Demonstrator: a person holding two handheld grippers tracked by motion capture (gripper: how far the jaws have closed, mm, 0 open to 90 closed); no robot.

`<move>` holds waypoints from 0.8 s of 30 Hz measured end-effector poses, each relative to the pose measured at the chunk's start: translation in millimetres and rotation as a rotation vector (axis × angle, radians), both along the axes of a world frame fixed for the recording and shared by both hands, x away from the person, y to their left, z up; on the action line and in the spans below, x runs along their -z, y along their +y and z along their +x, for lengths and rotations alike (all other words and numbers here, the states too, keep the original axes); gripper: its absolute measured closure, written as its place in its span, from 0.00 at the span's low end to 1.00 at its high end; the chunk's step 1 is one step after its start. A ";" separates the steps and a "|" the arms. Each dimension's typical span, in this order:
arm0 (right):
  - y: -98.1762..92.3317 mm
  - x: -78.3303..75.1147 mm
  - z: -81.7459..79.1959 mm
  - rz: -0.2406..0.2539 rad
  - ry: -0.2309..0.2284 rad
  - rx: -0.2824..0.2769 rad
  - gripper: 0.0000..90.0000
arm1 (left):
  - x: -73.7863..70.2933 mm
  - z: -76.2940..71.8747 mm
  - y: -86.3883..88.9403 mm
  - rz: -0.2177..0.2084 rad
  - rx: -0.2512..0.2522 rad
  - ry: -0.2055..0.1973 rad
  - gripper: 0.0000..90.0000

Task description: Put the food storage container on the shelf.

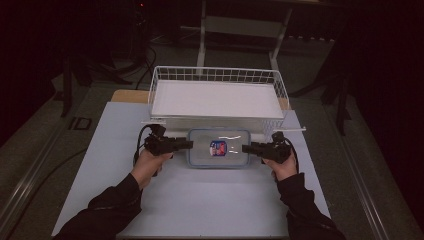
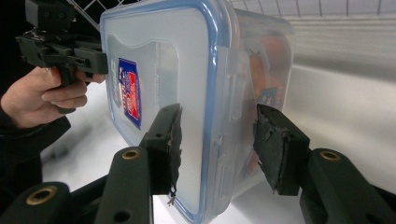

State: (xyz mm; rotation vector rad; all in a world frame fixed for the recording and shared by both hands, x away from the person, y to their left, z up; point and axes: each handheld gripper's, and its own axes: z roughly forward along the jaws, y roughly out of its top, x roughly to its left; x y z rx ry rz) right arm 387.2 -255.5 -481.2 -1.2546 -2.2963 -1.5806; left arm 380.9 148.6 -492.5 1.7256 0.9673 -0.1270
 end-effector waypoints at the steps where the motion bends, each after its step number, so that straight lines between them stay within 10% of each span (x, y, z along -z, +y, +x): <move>1: 0.8 -0.2 1.1 -0.002 -0.007 0.002 0.58 | 0.2 0.2 -0.3 -0.003 -0.004 -0.004 0.63; 24: 3.4 15.2 18.2 0.011 -0.028 0.061 0.56 | 14.6 6.3 -8.6 0.009 -0.121 -0.097 0.60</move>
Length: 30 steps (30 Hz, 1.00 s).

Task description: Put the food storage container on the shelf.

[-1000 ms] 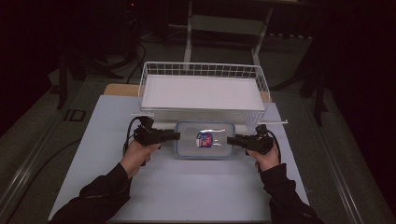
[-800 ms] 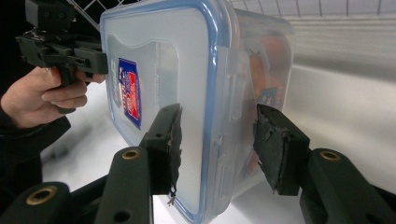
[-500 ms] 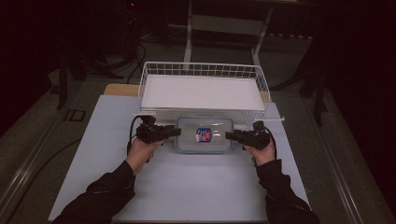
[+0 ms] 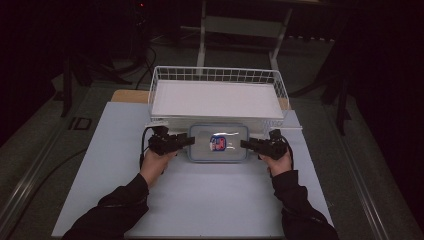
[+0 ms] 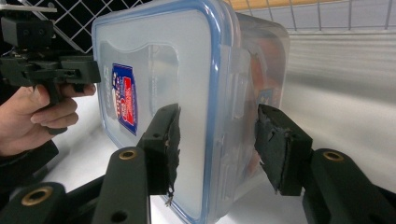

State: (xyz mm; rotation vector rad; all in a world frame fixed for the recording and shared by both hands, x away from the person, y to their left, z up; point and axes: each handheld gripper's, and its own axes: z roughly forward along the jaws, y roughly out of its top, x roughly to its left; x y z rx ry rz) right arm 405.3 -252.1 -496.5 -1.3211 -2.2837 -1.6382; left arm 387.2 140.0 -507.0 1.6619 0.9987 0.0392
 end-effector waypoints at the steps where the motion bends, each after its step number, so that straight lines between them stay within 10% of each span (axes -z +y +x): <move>1: -0.3 0.6 0.3 0.005 0.005 0.002 0.56 | 0.3 0.1 -0.3 -0.002 -0.001 -0.004 0.60; 18: 4.8 4.8 2.4 -0.015 -0.009 0.109 0.53 | 12.8 2.1 -8.7 -0.033 -0.085 -0.011 0.56; 30: 11.5 0.9 6.0 -0.053 -0.020 0.194 0.48 | 11.8 7.4 -12.8 0.024 -0.126 -0.058 0.46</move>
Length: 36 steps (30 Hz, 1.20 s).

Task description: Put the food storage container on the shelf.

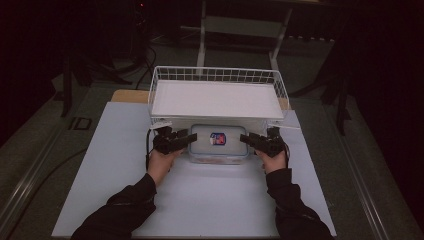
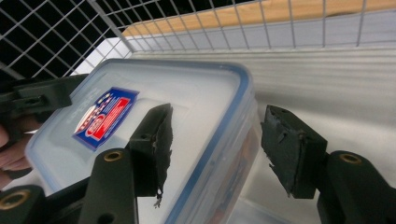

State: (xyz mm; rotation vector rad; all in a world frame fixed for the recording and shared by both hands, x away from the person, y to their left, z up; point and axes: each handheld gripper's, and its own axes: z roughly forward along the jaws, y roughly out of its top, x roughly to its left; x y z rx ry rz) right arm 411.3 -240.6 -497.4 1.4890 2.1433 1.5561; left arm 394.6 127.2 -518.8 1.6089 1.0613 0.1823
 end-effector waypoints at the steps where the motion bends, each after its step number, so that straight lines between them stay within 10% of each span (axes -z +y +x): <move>1: 0.0 0.0 0.0 0.000 0.000 0.000 0.48 | 0.0 0.0 0.0 0.000 0.000 0.000 0.46; 19: 5.5 -8.2 -12.2 -0.037 -0.059 -0.019 0.44 | -14.5 -16.2 6.1 -0.033 0.033 0.016 0.31; 36: 24.0 -27.4 -70.8 -0.002 -0.124 -0.132 0.50 | -22.3 -71.4 13.4 0.018 0.166 -0.041 0.00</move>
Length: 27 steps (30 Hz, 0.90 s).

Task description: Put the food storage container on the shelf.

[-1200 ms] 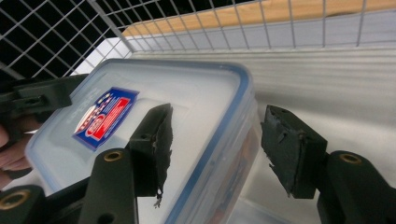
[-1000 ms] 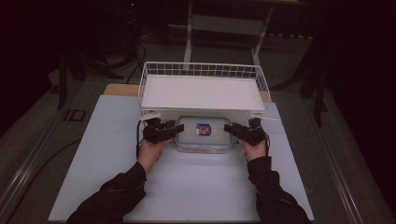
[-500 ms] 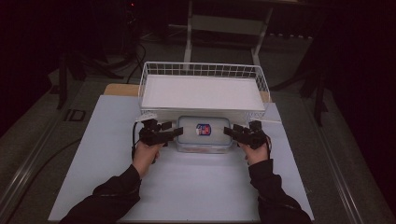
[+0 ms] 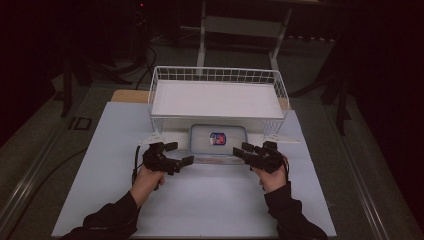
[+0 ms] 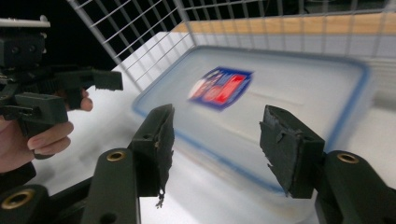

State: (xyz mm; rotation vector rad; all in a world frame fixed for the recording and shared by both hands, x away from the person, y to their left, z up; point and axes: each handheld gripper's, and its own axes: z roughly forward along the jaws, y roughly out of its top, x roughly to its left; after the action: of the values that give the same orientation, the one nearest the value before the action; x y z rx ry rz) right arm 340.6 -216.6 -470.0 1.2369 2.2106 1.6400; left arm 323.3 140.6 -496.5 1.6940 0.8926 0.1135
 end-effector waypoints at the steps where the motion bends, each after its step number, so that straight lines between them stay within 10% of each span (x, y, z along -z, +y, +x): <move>1: 3.2 1.2 -3.7 -0.001 0.005 -0.007 0.53 | -0.5 -2.1 0.2 0.002 0.002 -0.007 0.00; 9: 18.5 15.1 -11.8 -0.041 0.046 -0.063 0.71 | -1.7 -15.4 2.1 0.028 0.001 -0.038 0.00; 14: 29.0 24.8 -10.4 -0.102 0.063 -0.114 1.00 | 2.5 -14.6 2.2 0.040 -0.007 -0.043 0.00; 27: 49.3 45.7 4.4 -0.178 0.080 -0.123 1.00 | 8.5 -13.1 3.2 0.045 -0.019 -0.044 0.00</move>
State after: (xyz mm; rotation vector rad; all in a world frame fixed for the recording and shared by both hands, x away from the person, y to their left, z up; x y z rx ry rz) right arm 344.9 -167.3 -515.7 1.1607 2.4637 1.4183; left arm 310.2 143.8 -505.0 1.7181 0.8796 0.1842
